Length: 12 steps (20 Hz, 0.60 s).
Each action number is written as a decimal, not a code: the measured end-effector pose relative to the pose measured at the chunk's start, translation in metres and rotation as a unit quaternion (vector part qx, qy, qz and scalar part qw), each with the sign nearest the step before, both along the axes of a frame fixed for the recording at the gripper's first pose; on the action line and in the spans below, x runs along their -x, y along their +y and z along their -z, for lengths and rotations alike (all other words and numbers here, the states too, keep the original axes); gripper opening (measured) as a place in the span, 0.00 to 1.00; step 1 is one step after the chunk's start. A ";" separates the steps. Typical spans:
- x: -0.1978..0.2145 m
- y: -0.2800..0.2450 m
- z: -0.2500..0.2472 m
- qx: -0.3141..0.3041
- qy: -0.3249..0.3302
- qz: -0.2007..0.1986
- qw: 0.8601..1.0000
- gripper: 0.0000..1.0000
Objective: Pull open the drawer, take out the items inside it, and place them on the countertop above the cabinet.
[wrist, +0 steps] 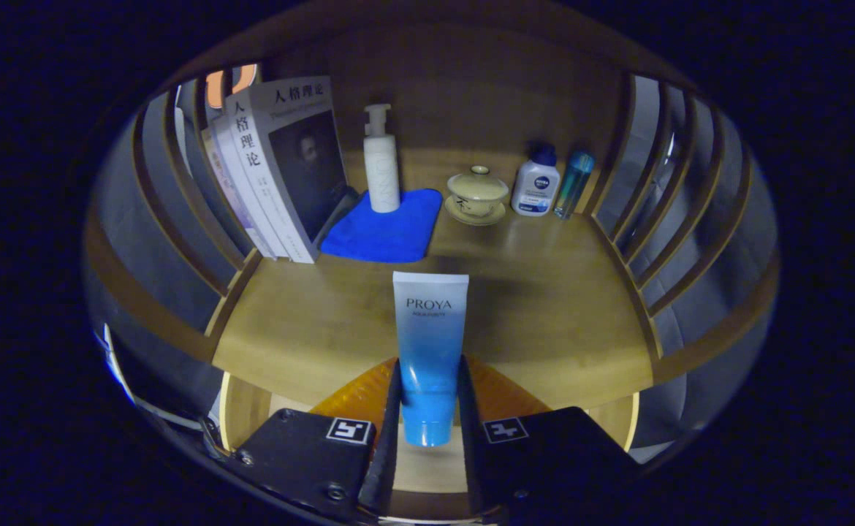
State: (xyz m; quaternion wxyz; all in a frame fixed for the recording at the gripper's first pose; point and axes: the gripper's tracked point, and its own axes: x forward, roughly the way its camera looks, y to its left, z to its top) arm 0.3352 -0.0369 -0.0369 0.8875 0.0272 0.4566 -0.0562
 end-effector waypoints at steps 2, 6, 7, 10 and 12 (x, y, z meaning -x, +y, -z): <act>-0.009 0.000 0.010 -0.005 0.002 0.005 1.000 0.42; -0.020 -0.003 0.019 -0.003 -0.005 0.011 1.000 0.45; -0.023 0.002 0.016 -0.008 -0.016 0.007 1.000 0.47; -0.021 0.004 0.004 0.003 -0.042 0.000 0.999 0.52; -0.014 0.008 -0.003 0.002 -0.048 -0.006 0.999 0.52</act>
